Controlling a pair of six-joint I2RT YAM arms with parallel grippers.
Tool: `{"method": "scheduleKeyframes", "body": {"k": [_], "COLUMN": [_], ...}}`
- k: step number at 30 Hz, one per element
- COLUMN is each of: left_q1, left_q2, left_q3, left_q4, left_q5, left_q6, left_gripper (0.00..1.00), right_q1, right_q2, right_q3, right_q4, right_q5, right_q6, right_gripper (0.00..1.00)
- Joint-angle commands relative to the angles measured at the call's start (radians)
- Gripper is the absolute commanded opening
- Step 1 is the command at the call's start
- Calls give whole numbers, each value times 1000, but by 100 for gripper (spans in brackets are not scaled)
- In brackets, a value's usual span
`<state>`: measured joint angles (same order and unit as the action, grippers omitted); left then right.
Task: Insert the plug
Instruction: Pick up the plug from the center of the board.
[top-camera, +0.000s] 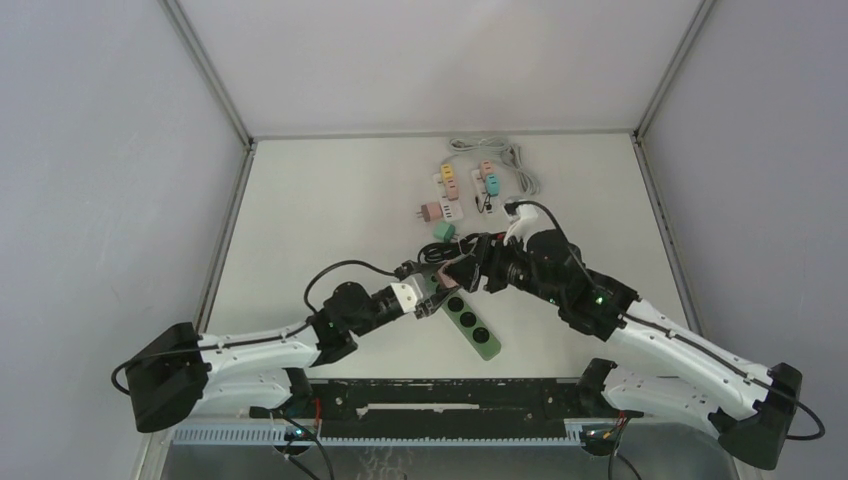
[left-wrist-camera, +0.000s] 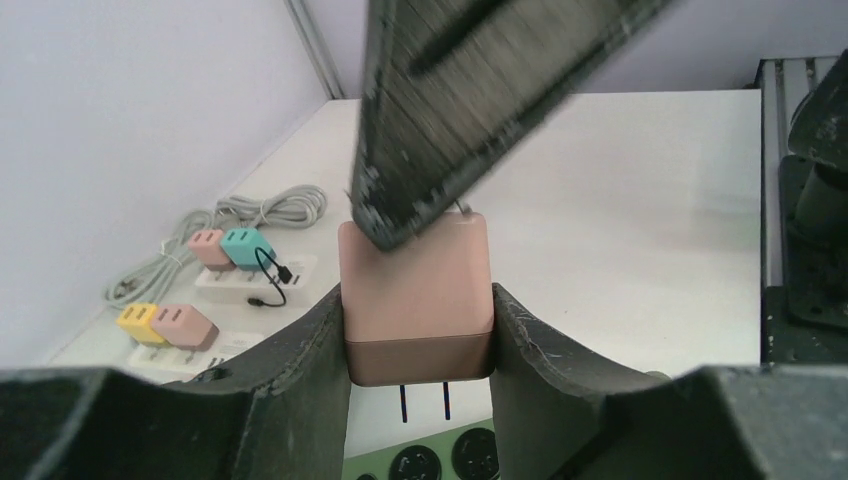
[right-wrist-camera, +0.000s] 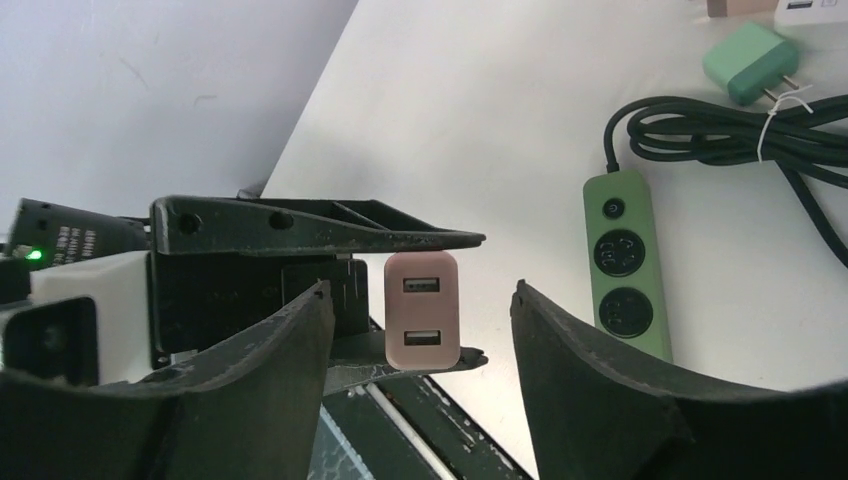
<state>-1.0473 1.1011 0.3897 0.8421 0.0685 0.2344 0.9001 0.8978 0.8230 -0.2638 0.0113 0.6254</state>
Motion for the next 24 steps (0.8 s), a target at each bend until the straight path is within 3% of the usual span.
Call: {"method": "scheduleKeyframes", "body": {"k": [1, 11, 17, 24], "left_q1": [10, 25, 47, 60], "left_q2": [-50, -36, -17, -4], "left_q3": [-25, -29, -40, -67], "left_q4": [49, 65, 88, 97], "left_q5": [90, 157, 180, 179], "left_q6": [95, 105, 82, 64], "left_gripper": [0, 0, 0, 0], "right_q1": [-51, -74, -76, -84], "right_q2": [6, 149, 174, 216], "right_q3": [88, 205, 225, 287], "right_q4": [-94, -216, -235, -289], "right_q5": [-157, -291, -312, -331], "right_q6": [-32, -107, -135, -195], "right_gripper": [74, 70, 52, 8]}}
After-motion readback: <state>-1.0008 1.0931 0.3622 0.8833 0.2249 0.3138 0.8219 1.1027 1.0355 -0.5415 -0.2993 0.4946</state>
